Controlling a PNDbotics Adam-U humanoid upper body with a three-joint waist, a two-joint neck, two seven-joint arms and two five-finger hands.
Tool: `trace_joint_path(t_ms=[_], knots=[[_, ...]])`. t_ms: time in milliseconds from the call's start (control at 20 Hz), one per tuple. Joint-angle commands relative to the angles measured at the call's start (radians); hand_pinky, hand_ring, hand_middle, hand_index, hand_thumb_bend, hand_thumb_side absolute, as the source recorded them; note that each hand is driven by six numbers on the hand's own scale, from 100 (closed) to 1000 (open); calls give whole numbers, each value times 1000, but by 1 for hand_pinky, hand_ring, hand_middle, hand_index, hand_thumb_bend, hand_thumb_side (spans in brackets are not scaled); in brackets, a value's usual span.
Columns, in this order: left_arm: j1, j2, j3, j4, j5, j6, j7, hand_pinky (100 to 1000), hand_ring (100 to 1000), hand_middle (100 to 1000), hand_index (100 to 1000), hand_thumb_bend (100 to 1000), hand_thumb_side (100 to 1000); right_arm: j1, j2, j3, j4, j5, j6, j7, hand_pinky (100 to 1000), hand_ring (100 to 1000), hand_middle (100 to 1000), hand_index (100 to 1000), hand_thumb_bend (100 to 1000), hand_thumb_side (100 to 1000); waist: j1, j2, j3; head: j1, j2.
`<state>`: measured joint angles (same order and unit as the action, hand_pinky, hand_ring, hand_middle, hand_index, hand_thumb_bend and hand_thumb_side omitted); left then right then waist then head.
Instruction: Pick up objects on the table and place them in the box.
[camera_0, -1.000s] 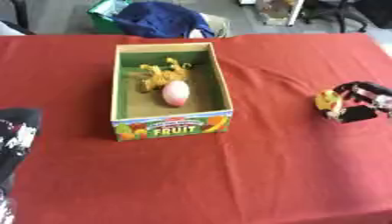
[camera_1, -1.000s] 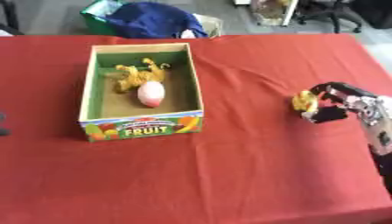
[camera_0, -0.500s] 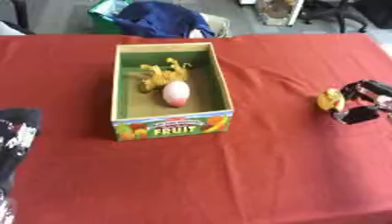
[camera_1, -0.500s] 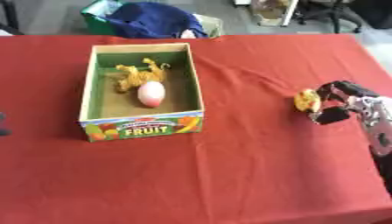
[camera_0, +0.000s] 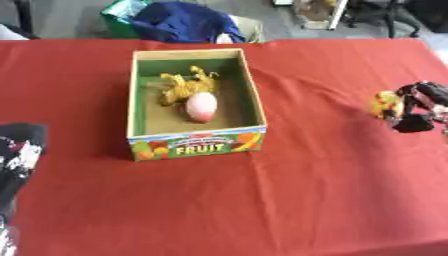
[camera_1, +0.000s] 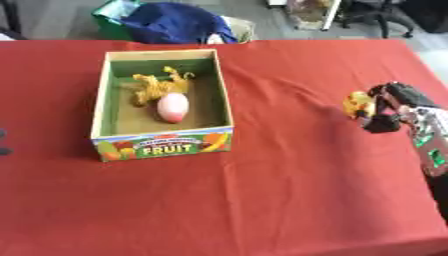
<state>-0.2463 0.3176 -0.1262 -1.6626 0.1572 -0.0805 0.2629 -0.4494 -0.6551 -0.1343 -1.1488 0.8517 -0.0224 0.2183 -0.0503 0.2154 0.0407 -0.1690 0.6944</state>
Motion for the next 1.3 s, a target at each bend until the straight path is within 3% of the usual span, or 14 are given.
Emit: trace_joint_path(t_ms=[50,200,400,900,1300], knots=[[-6,21,7,-16,-4,-1,3,559,685,513,623,548,424,-22,-30,-3,-28,-20,-6,-43,633,538,251,302,100,204,0,-15,0,-1,7],[-7,20,7,-16,-5,-2,3,559,685,513,623,548,424,-32,-29,2,-47,-40,-15,-89,578,485,202,248,100,187,-2,-15,1,0,5],[-6,20,6,-16,-5,-2,2,559,685,513,623,548,424,-62,-25,17,-97,-79,-36,-126,556,469,191,241,100,180,-3,-16,3,-1,3],[-7,18,2,-16,-3,-1,-2,560,684,513,623,546,425,-204,17,107,-188,-146,-98,-82,539,460,190,243,100,176,-1,-18,14,-6,-1],[-13,12,-1,-18,0,1,-5,559,683,512,623,547,425,-370,138,180,-100,-118,-138,-29,530,456,192,248,100,182,8,-17,30,-12,-7]])
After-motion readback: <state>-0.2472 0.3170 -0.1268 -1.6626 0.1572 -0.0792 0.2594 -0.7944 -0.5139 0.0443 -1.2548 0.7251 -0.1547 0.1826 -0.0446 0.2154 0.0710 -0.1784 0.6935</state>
